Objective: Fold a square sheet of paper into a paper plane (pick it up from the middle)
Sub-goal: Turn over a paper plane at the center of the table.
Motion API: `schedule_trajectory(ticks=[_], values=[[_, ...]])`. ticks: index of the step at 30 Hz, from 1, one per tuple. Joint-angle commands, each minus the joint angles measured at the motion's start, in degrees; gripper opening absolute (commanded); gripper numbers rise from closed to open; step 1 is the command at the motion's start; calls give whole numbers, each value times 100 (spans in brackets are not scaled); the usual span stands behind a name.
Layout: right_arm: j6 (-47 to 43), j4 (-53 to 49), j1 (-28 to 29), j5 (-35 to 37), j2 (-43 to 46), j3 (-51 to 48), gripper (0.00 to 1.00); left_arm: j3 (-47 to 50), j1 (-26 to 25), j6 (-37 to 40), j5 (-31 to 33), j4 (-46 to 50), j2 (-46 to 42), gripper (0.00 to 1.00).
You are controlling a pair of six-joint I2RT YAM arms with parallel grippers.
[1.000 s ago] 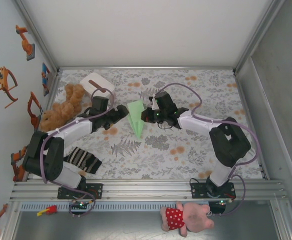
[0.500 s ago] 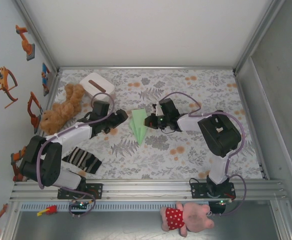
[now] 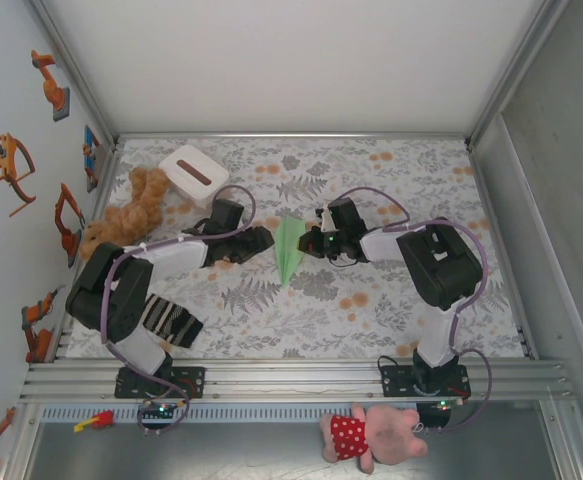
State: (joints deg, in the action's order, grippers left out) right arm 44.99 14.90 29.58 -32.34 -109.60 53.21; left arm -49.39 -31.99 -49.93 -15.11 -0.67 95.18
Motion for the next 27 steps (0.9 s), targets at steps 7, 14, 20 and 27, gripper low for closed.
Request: schedule_trajectory(ticks=[7,14,20,27], values=[[56,174,-58,-80,-181,-65,4,-833,-17,434,-525,188,724,39],[82,191,-67,-114,-184,-69,4,-1161,-26,550,-825,330,1104,36],[97,167,-74,-106,-150,-68,4,-1100,-23,588,-184,652,814,36],[106,187,-93,-93,-172,-83,4,-872,-26,710,107,626,263,41]])
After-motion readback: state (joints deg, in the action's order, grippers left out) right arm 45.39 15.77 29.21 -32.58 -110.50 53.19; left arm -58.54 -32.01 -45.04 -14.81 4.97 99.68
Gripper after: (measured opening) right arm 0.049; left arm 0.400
